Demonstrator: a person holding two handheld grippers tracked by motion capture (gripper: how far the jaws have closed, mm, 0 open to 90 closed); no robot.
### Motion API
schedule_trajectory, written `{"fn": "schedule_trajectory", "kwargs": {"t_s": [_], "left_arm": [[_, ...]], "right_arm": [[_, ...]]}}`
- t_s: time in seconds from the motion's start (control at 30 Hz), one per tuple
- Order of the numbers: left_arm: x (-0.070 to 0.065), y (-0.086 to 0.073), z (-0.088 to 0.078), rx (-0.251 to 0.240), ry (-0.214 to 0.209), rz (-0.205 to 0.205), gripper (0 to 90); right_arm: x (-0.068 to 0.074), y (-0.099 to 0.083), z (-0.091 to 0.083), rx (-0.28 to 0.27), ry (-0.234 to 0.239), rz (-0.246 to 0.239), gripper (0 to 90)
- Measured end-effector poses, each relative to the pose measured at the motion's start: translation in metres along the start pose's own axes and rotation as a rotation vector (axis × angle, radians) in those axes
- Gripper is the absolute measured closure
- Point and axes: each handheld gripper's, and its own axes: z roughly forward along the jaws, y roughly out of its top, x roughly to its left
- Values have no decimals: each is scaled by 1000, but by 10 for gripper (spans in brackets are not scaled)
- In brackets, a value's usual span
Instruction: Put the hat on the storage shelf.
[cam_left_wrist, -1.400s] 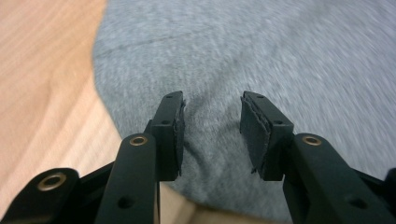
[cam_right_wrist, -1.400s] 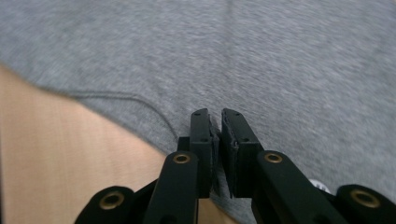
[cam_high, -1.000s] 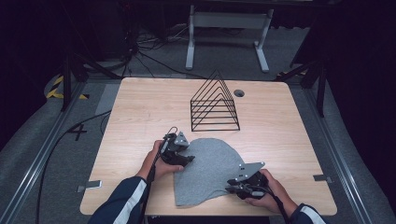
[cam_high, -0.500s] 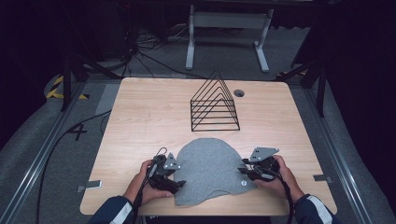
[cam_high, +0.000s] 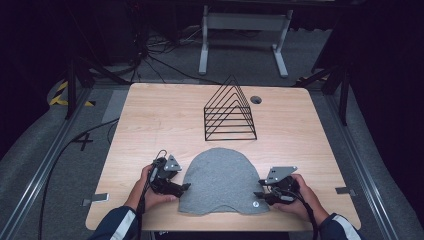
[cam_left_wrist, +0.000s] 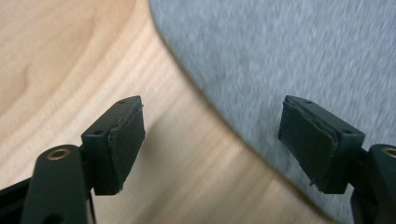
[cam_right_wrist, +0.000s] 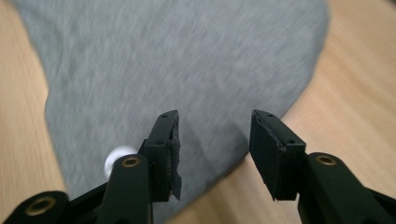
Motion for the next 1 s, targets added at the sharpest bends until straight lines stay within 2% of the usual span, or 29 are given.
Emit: {"fn": "schedule_trajectory", "kwargs": {"t_s": [0.07,0.17,0.23,0.3,0.4,0.5,0.57,0.6,0.67,0.77,0.8,0.83,0.9,0.97,1.0], "left_arm": [[4,5,2,-36,-17,-4,230],[12,14,9,-29,-30,-4,215],[18,20,16,-23,-26,-2,208],[24,24,22,-2,-35,5,204],[30,28,30,4,-43,-12,184],[29,31,35,-2,-29,-7,176],[25,32,37,-6,-18,-4,162],[23,32,37,6,4,16,163],[17,32,38,9,12,20,169],[11,34,37,9,10,26,189],[9,34,36,14,-1,42,270],[8,35,36,15,-8,45,322],[9,35,36,8,-11,38,373],[13,40,36,13,-19,29,521],[14,42,37,13,-26,38,574]], "right_arm": [[-7,6,0,-42,-18,38,485],[-21,21,7,-72,-58,66,418],[-28,27,14,-75,-75,80,394],[-34,30,22,-69,-69,102,363],[-41,37,34,-46,-59,139,313],[-44,41,42,-17,-56,151,276],[-44,40,48,15,-58,158,220],[-44,39,49,6,-44,170,217],[-44,39,49,3,-51,167,221],[-42,38,48,0,-47,163,275],[-40,39,46,2,-39,155,369],[-38,40,45,6,-34,151,424],[-37,42,45,9,-26,147,503],[-42,42,44,7,-19,162,621],[-45,42,43,6,-16,171,681]]}}
